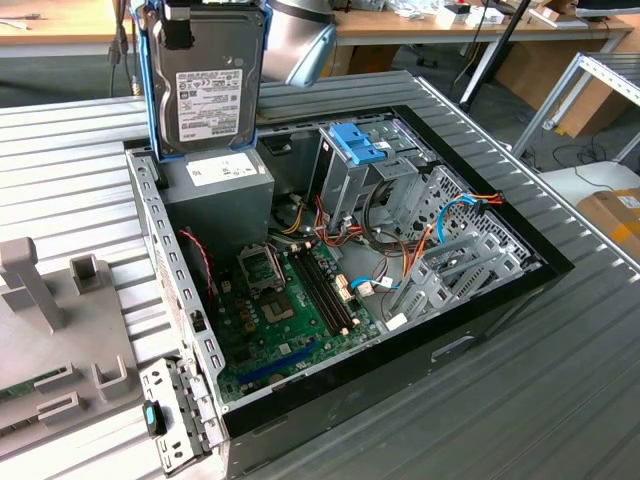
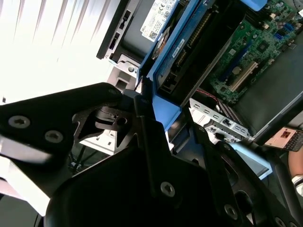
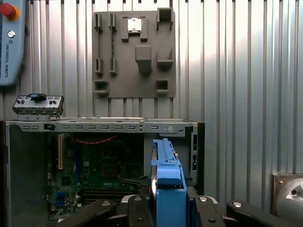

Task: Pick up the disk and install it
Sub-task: 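Pick up the disk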

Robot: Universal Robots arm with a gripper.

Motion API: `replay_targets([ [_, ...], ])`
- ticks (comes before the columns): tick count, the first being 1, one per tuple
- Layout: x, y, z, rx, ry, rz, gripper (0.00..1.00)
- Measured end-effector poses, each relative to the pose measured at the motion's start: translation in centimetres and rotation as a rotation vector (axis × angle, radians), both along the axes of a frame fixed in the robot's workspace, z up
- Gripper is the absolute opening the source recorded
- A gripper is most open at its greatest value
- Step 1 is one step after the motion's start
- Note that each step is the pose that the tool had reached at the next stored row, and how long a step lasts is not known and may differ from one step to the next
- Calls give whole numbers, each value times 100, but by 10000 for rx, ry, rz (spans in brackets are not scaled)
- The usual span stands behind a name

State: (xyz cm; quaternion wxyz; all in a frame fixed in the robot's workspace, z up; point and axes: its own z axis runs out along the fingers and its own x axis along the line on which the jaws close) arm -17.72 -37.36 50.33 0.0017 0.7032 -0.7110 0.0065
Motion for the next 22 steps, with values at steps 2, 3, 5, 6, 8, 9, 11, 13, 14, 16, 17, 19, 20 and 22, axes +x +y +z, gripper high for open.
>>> replay_targets([
  [2,27,-12,-1,1,-1,-11,37],
  [3,45,-15,0,0,0,-27,37],
  [5,93,-16,-1,1,-1,-44,37],
  [6,140,-17,-1,0,-1,-44,37],
  [8,266,-28,-3,1,-1,-46,37],
  [9,344,-66,-5,0,0,-46,37],
  [11,382,-103,-8,1,-1,-46,37],
  [13,405,-138,-11,1,-1,-46,37],
  [14,417,-163,-12,0,-1,-47,37],
  [16,439,-211,-16,0,-1,-46,37],
  [17,459,-268,-20,2,-1,-45,37],
  [19,495,-409,-27,1,-1,-45,37],
  [20,502,-441,-29,1,-1,-46,37],
  [22,520,-516,-31,0,0,-46,37],
])
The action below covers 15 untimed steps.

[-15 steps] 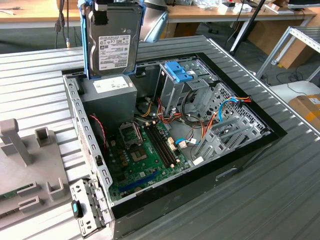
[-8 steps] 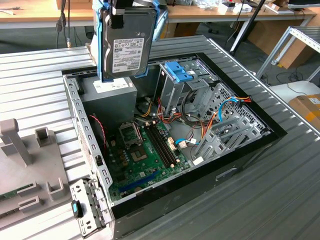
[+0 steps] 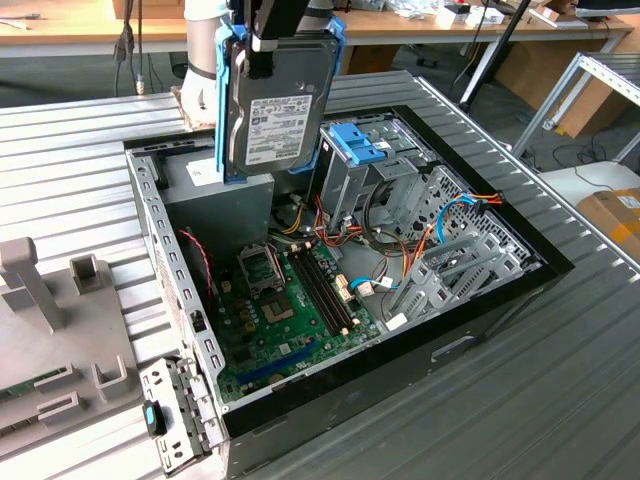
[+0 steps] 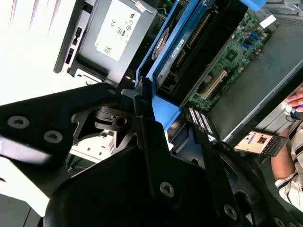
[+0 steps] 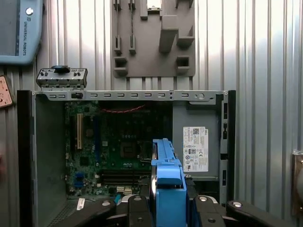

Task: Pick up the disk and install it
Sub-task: 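Pick up the disk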

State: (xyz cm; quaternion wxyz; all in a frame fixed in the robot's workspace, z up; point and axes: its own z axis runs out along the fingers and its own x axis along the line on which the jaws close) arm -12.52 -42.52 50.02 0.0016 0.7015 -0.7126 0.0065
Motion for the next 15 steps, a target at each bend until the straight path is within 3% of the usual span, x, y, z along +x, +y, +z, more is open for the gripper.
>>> replay_targets([
  [2,8,-26,-2,2,-1,1,37],
  [15,45,-54,-1,1,0,0,37],
])
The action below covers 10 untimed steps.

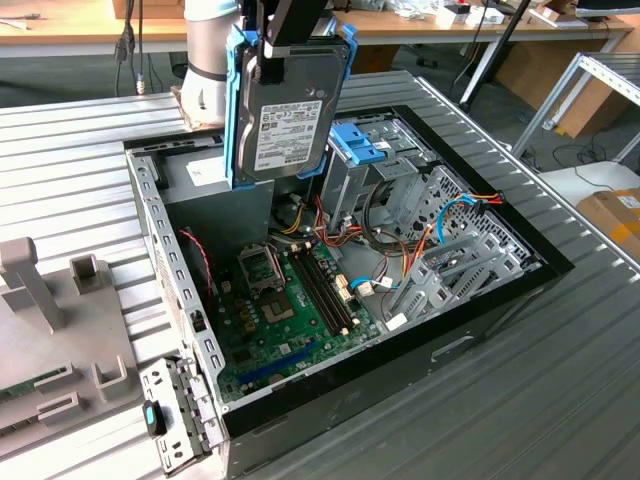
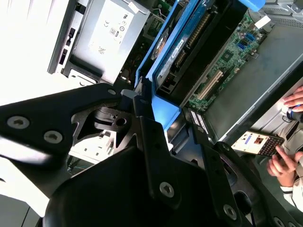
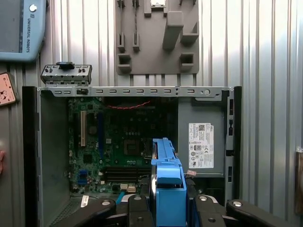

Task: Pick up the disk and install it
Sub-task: 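Pick up the disk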

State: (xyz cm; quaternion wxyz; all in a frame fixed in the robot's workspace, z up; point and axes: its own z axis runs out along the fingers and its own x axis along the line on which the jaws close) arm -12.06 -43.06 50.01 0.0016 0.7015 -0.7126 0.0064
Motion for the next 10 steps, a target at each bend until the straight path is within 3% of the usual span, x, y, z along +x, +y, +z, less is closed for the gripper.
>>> replay_targets([
  [10,4,-5,0,0,0,1,37],
])
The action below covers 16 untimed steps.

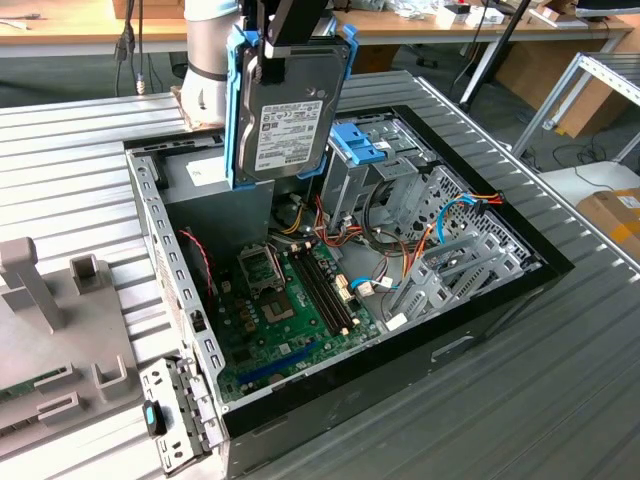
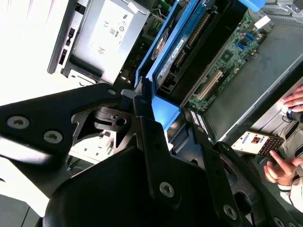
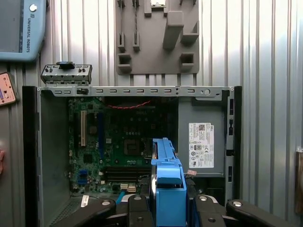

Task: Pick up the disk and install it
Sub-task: 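Pick up the disk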

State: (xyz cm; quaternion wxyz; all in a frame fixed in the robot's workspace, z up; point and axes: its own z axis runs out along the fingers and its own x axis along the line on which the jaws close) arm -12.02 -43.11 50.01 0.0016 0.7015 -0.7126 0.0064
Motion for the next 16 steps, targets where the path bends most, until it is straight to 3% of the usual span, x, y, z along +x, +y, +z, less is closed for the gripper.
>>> replay_targets([
  [3,9,-32,0,-1,0,0,37],
  [6,31,-133,0,0,0,0,37],
  [10,41,-217,-1,0,0,0,37],
  [11,47,-276,-2,0,0,-1,37],
  [15,60,-396,-3,0,0,0,37],
  [16,66,-460,-4,-1,0,-1,37],
])
